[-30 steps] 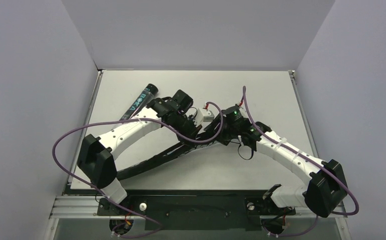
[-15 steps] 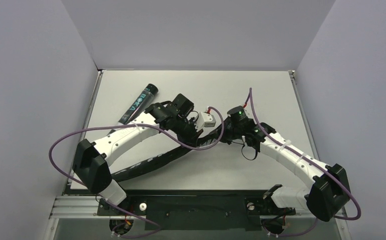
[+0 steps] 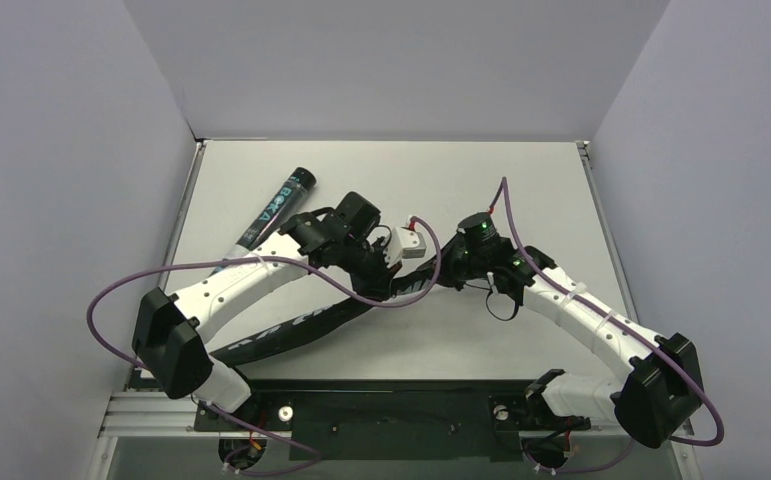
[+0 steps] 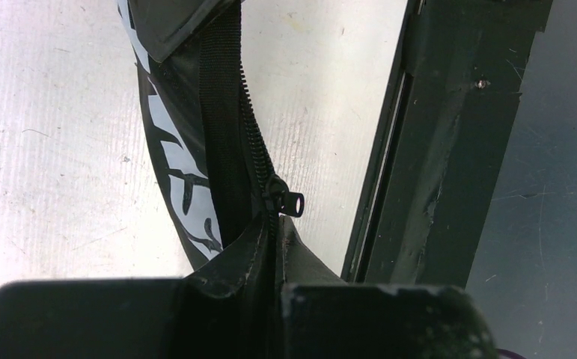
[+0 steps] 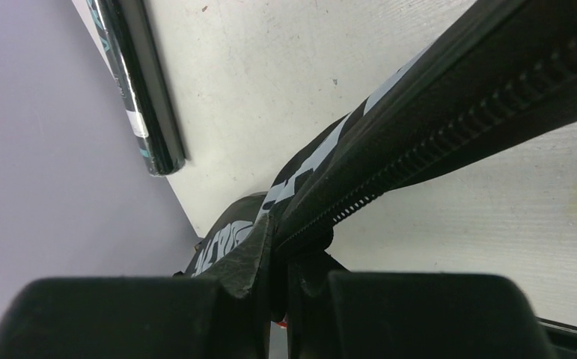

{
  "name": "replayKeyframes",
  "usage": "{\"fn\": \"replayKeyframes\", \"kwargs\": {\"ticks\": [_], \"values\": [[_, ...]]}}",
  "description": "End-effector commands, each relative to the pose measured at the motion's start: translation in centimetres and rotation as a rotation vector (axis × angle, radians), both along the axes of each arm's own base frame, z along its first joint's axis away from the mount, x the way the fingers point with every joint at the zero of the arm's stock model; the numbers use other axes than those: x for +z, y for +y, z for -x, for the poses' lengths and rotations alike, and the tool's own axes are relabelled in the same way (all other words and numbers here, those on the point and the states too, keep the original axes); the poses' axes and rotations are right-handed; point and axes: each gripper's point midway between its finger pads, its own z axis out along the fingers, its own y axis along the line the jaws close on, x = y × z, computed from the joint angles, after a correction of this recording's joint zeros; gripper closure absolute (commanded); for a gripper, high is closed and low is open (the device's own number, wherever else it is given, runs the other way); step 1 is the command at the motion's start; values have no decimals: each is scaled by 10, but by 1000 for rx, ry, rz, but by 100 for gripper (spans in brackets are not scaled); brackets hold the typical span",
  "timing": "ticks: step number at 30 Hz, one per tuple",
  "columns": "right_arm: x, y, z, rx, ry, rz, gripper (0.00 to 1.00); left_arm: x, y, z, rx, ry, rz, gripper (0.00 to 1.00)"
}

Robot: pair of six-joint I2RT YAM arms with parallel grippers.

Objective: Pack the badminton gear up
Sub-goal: Zip the racket bag at the center of the board.

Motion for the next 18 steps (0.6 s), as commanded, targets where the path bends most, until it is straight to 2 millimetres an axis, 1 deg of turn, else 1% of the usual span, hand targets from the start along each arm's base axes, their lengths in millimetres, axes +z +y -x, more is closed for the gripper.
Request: {"fn": "replayKeyframes", "kwargs": {"ticks": [1, 5, 10, 13, 16, 18], "values": [[-20, -47, -13, -136, -5, 168, 100, 13, 28, 38, -40, 87, -28, 89], [-20, -48, -14, -140, -9, 172, 100, 11, 31, 39, -41, 96, -46, 86], [-20, -48, -14, -140, -8, 173, 100, 14, 32, 38, -36, 92, -58, 77], [-19, -48, -14, -142, -9, 173, 100, 14, 36, 39, -33, 99, -84, 74], [-18, -47, -15, -143, -11, 167, 100, 10, 38, 40, -36, 102, -98, 74], [-16, -46, -15, -141, -14, 162, 100, 8, 37, 40, -41, 101, -96, 77]]}}
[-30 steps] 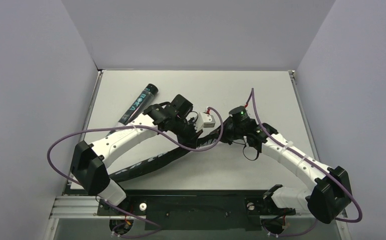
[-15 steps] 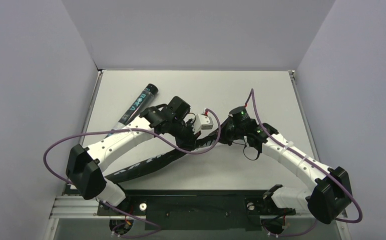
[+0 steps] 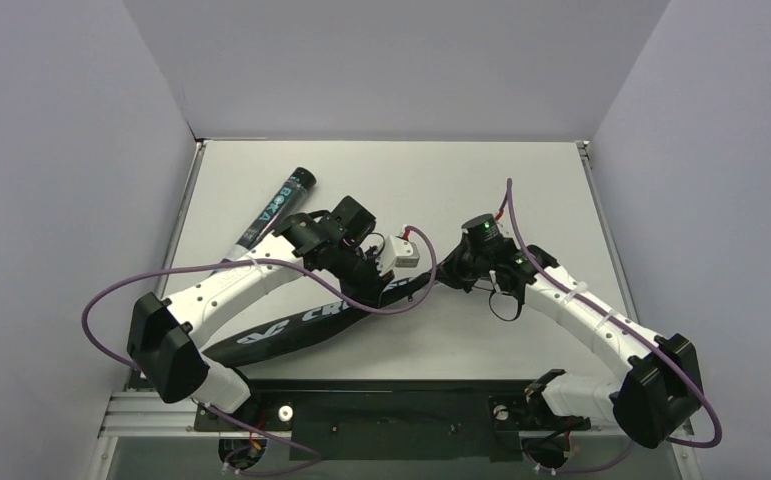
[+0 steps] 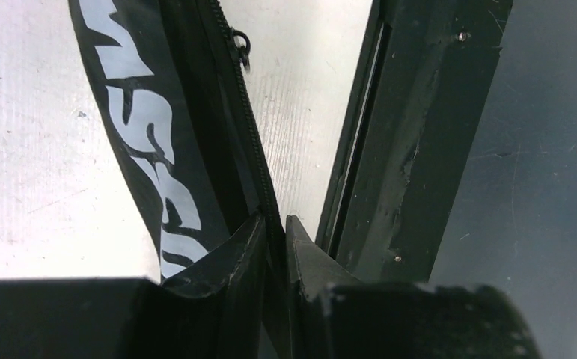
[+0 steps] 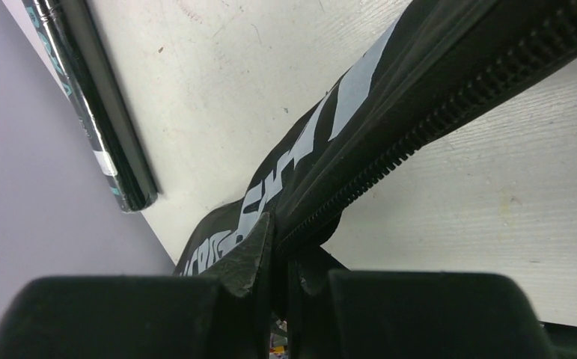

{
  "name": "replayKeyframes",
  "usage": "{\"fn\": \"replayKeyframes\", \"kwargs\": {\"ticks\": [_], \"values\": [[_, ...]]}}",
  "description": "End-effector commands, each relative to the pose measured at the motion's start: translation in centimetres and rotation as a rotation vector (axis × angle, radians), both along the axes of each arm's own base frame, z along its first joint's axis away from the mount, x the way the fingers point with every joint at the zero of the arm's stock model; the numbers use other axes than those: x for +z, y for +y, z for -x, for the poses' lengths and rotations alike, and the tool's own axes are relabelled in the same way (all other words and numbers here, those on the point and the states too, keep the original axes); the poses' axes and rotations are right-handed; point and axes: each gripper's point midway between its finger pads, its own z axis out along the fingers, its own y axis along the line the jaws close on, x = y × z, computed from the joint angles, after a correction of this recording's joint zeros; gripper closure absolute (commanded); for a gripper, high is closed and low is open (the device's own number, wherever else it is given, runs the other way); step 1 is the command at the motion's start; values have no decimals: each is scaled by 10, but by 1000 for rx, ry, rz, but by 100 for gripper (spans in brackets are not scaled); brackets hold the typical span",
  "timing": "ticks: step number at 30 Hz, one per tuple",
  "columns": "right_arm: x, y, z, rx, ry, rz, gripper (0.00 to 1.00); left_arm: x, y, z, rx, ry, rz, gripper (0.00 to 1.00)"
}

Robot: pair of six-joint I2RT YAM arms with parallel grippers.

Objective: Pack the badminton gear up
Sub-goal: Zip the racket bag at the center of the board.

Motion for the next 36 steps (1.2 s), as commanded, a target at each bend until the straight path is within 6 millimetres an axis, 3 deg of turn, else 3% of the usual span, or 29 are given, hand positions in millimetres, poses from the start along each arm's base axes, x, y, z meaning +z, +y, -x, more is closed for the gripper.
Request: {"fn": "replayKeyframes", "kwargs": {"ticks": [1, 6, 12, 13, 14, 17, 19, 21, 23, 24, 25, 26, 27, 28, 29, 30, 35, 36], "values": [[0, -23, -13, -73, -51, 80, 100, 9, 15, 18, -22, 45, -28, 82], [6, -19, -13, -69, -65, 63, 100, 7, 7, 12, -25, 35, -8, 100], [14, 1, -7, -7, -79, 45, 100, 6, -3, 3, -7, 15, 21, 100], [13, 3, -6, 3, -75, 48, 96, 7, -4, 1, -1, 16, 26, 100], [15, 5, -5, 17, -85, 54, 92, 8, -6, 1, 2, 32, 36, 100], [22, 1, -4, 33, -110, 56, 49, 18, -6, -4, 37, 94, 92, 100], [34, -2, -4, 45, -148, 43, 34, 26, -5, -6, 49, 154, 138, 100], [49, -3, -2, 71, -213, 25, 29, 33, -3, -3, 54, 237, 176, 100], [56, -2, 3, 103, -263, -7, 27, 36, -1, -4, 55, 291, 190, 100], [70, 2, 4, 121, -315, -51, 27, 33, -1, -5, 55, 310, 184, 100], [64, 3, 8, 145, -324, -55, 27, 35, -1, -5, 51, 316, 188, 100], [77, 8, 9, 167, -379, -99, 27, 33, -2, -6, 53, 321, 185, 100], [69, 8, 14, 190, -382, -95, 27, 33, -2, -8, 53, 317, 187, 100], [77, 13, 16, 207, -422, -130, 27, 33, -3, -9, 54, 312, 189, 100], [70, 17, 21, 235, -416, -153, 27, 32, -4, -11, 59, 309, 190, 100], [78, 22, 20, 246, -456, -191, 27, 32, -4, -12, 63, 307, 191, 100], [75, 50, 32, 343, -478, -366, 28, 28, -6, -20, 86, 311, 177, 100], [66, 53, 34, 351, -453, -378, 28, 27, -6, -23, 96, 307, 178, 100]]}}
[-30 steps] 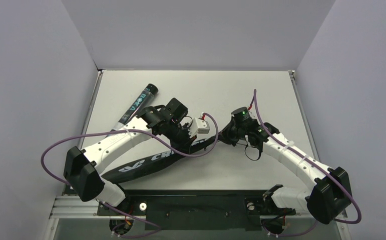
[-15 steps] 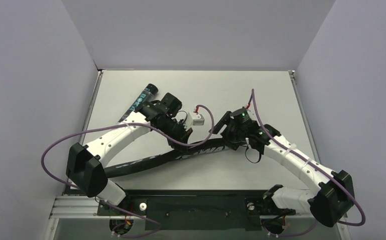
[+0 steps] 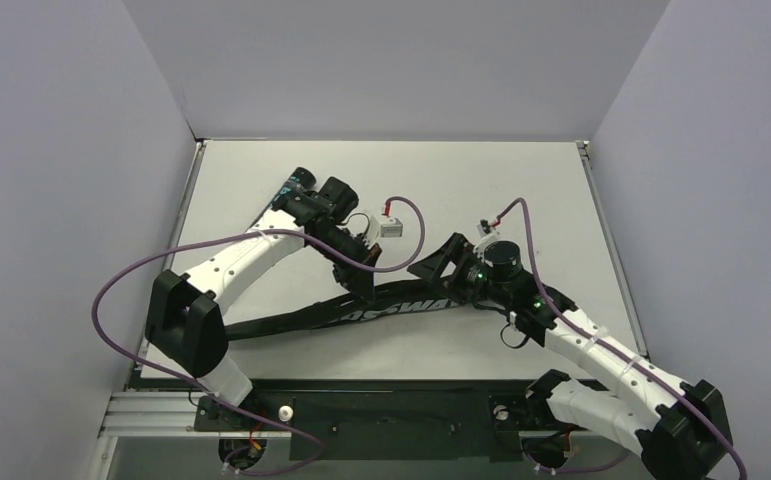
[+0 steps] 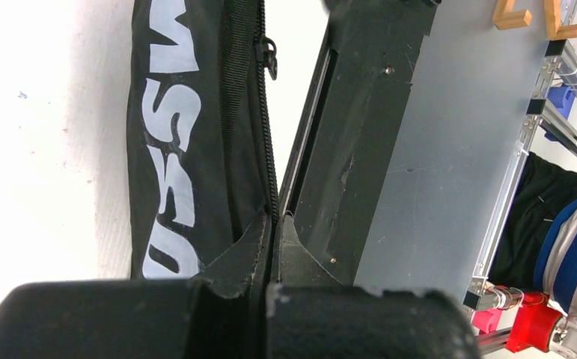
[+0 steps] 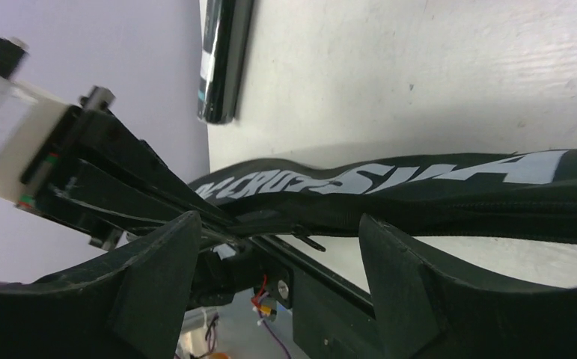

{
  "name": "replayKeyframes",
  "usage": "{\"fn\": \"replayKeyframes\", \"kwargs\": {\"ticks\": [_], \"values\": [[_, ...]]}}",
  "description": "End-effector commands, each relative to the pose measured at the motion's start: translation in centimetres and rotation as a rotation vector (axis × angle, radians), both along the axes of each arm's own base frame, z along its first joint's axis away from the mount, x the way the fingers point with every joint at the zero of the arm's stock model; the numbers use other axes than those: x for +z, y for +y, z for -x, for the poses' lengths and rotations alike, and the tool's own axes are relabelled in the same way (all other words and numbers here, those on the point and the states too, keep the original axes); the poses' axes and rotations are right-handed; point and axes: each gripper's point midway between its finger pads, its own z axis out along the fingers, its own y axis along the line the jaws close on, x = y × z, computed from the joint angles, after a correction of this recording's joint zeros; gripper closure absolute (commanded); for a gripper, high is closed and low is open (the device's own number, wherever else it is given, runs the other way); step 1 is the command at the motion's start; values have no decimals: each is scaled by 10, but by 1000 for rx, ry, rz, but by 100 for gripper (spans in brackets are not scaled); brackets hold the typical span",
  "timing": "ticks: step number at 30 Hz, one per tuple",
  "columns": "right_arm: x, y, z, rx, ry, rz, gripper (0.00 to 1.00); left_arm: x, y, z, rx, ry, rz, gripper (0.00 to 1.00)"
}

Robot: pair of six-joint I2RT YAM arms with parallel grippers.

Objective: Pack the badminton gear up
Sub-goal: Zip the racket bag at the center of the board.

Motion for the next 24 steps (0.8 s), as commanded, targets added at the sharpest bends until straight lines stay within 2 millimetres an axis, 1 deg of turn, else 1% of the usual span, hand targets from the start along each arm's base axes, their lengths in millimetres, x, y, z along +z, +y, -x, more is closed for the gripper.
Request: {"fn": "replayKeyframes", "kwargs": {"ticks": [1, 2, 5, 7, 12, 16, 21, 24], "values": [[21, 33, 8, 145, -80, -173, 29, 25, -14, -10, 4, -14, 95, 100], [14, 36, 9, 152, -66, -170, 29, 26, -14, -13, 13, -18, 94, 100], [13, 43, 11, 182, -71, -181, 31, 26, -14, -17, 19, -20, 90, 100], [13, 44, 12, 191, -69, -179, 31, 28, -15, -20, 25, -27, 89, 100], [12, 45, 14, 199, -71, -171, 34, 27, -15, -23, 29, -36, 80, 100], [3, 44, 15, 204, -61, -154, 37, 28, -14, -26, 35, -35, 80, 100], [-13, 41, 17, 206, -45, -125, 39, 29, -13, -29, 42, -31, 81, 100], [-17, 41, 17, 210, -54, -122, 41, 30, -12, -31, 48, -10, 85, 100]]}}
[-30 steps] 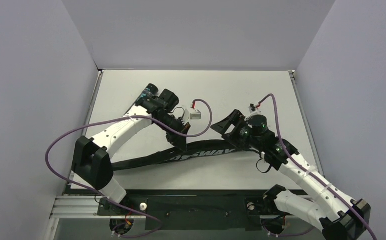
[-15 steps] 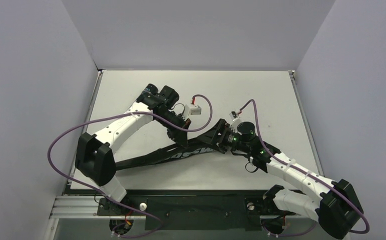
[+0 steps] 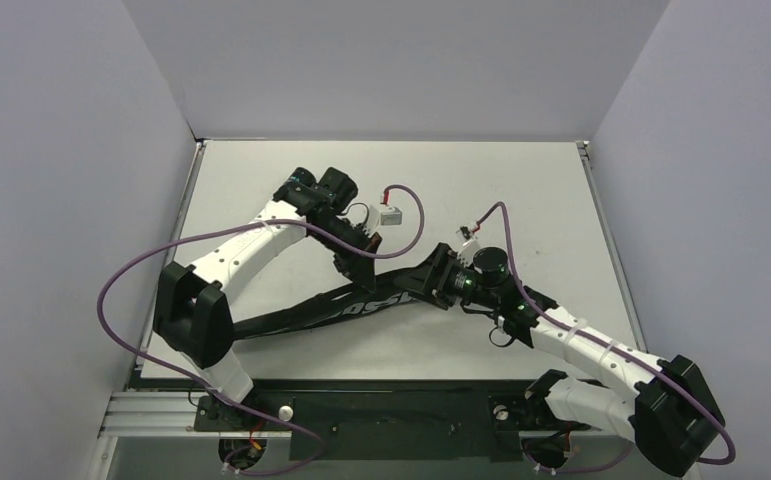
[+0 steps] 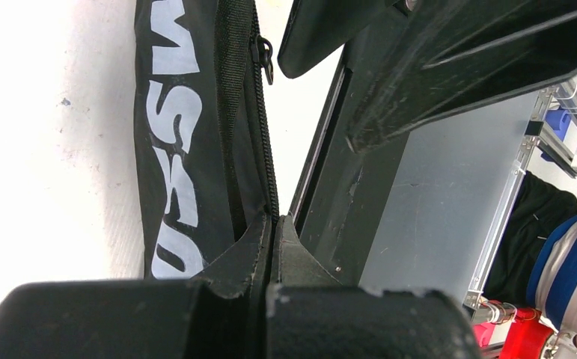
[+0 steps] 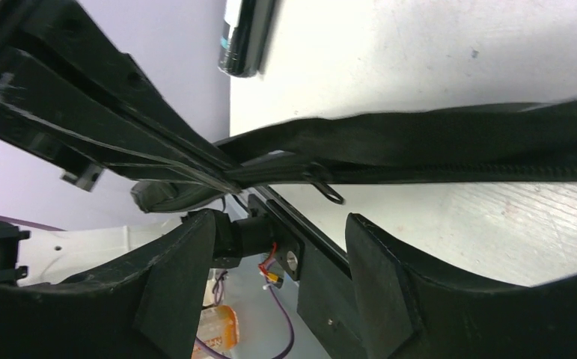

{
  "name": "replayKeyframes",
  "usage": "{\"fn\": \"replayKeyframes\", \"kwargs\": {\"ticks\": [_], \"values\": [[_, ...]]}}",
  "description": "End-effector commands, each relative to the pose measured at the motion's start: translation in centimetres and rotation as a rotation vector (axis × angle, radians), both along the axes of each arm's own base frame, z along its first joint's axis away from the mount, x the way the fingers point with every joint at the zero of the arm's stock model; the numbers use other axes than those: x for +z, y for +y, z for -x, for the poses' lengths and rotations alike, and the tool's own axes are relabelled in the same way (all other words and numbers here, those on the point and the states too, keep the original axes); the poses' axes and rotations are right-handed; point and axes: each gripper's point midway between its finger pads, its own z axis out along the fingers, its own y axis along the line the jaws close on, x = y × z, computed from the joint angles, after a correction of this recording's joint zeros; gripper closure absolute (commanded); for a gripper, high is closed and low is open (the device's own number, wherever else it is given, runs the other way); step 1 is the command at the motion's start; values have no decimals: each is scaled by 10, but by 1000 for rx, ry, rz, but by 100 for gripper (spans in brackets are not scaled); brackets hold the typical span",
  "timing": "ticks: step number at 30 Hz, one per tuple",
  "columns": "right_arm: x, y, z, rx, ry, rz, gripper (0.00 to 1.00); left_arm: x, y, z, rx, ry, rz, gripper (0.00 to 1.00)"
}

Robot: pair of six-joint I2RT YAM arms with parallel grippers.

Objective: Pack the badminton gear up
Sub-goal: Zip the racket bag at the center of the board.

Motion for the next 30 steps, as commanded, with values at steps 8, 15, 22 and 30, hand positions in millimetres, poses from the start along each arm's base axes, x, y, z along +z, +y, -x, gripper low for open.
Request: {"fn": "replayKeyframes", "kwargs": {"ticks": [8, 15, 22, 30], "values": [[-3, -1, -7, 18, -77, -3, 42, 27, -6, -6, -9, 17, 79, 100], [5, 6, -25, -5, -132, -68, 46, 29, -6, 0, -23, 52, 90, 100], [0, 18, -36, -17, -106, -154, 51, 29, -6, 1, -22, 56, 92, 100], [15, 22, -41, -41, -142, -226, 67, 27, -6, 0, -18, 61, 91, 100]]}}
